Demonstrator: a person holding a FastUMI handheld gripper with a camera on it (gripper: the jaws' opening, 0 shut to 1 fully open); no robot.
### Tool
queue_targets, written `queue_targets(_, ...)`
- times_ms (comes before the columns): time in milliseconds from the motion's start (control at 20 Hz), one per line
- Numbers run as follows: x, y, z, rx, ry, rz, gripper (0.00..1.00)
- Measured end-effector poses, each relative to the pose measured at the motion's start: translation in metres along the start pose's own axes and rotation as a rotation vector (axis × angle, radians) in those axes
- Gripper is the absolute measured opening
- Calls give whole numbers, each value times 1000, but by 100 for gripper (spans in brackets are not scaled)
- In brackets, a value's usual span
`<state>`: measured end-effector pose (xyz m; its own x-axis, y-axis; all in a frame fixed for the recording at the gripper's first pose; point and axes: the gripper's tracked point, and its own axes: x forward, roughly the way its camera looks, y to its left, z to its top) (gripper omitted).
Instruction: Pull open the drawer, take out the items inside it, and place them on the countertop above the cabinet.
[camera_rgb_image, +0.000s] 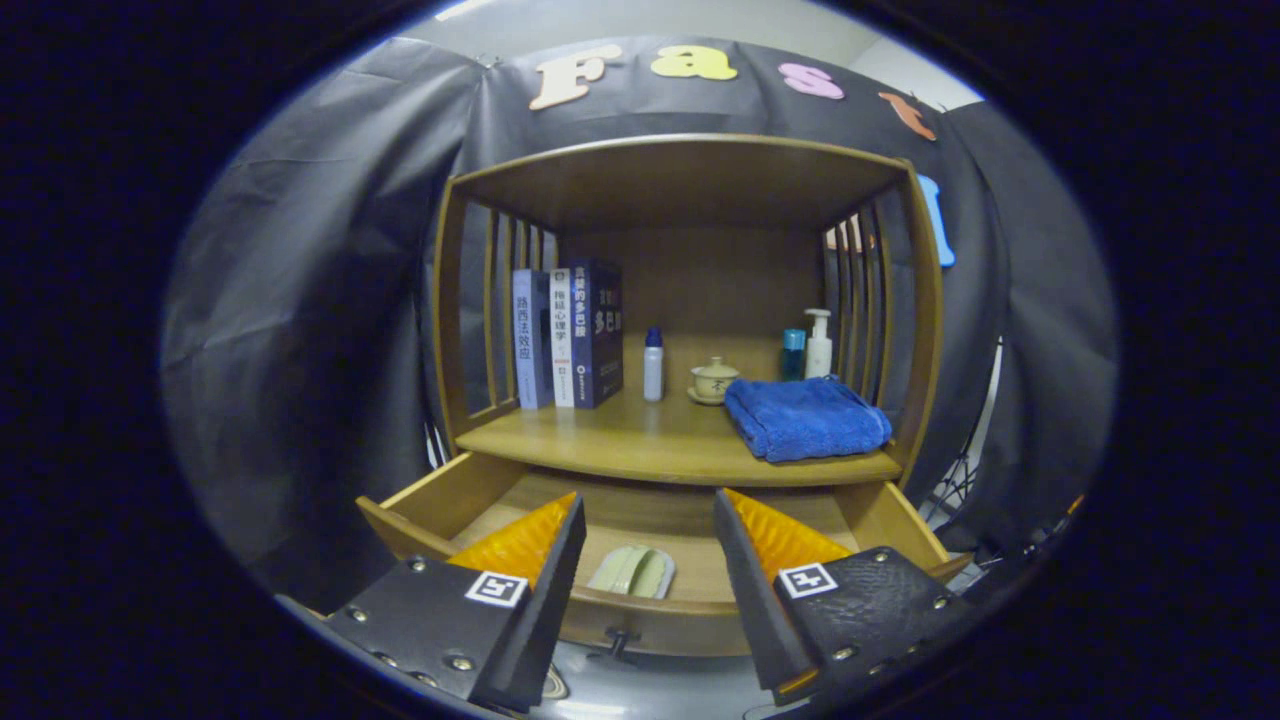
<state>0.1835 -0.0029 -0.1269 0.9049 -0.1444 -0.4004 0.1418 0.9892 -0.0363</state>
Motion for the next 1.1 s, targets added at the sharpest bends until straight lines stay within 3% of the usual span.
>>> queue_targets(300, 61, 6, -37, -43, 227, 37, 69)
queue_targets(500, 94, 13, -75, 0, 412, 52, 68)
queue_targets(950, 117, 15, -127, -8, 619, 0, 68)
queue_targets(1050, 123, 12, -130, 35, 639, -1, 31)
queue_targets(1100, 124, 13, -134, 37, 647, 2, 32)
